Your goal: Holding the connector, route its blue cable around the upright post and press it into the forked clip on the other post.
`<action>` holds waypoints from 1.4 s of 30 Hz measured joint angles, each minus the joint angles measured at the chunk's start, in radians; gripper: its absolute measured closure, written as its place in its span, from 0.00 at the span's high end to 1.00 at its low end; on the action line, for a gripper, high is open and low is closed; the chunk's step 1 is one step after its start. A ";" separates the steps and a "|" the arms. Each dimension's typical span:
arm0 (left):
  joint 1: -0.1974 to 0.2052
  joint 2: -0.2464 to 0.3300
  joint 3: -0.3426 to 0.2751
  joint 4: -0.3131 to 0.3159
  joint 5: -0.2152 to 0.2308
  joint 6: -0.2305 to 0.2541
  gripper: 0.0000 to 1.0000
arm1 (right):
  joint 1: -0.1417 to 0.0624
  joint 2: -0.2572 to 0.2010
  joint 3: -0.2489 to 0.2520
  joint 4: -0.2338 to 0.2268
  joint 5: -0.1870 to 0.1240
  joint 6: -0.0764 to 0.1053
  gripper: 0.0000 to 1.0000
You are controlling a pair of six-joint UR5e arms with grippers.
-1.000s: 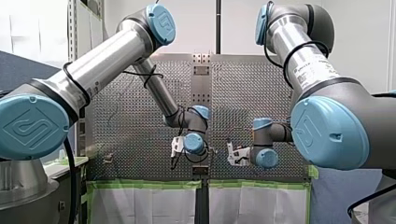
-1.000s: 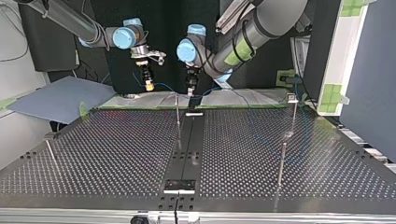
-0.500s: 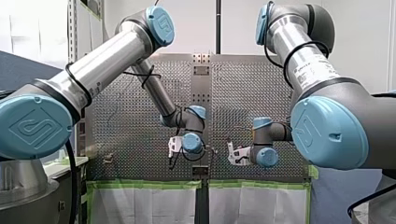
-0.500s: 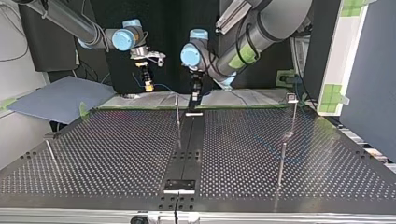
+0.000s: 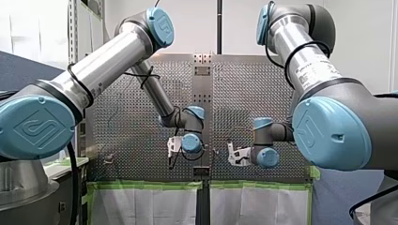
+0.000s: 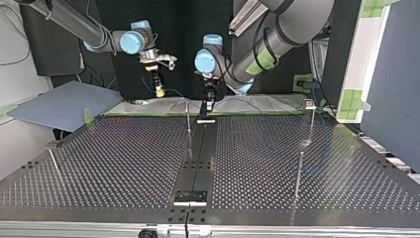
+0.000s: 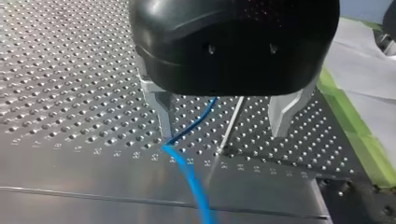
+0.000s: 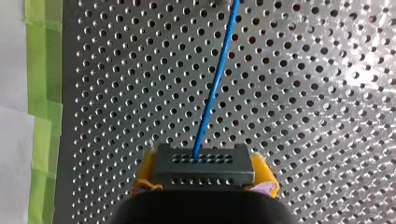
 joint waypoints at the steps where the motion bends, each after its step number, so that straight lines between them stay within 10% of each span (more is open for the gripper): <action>1: 0.001 0.000 0.000 0.004 0.003 0.000 1.00 | 0.001 0.000 0.000 0.000 -0.002 0.000 0.44; 22: 0.011 -0.001 0.022 0.011 0.016 0.023 1.00 | 0.004 0.000 0.000 -0.008 -0.027 0.001 0.44; 29: 0.011 -0.001 0.022 0.005 0.005 0.042 0.00 | 0.002 0.000 -0.001 -0.008 -0.027 0.001 0.44; 42: 0.020 -0.003 0.022 0.002 0.000 0.039 0.00 | 0.000 0.000 -0.001 -0.005 -0.026 0.000 0.44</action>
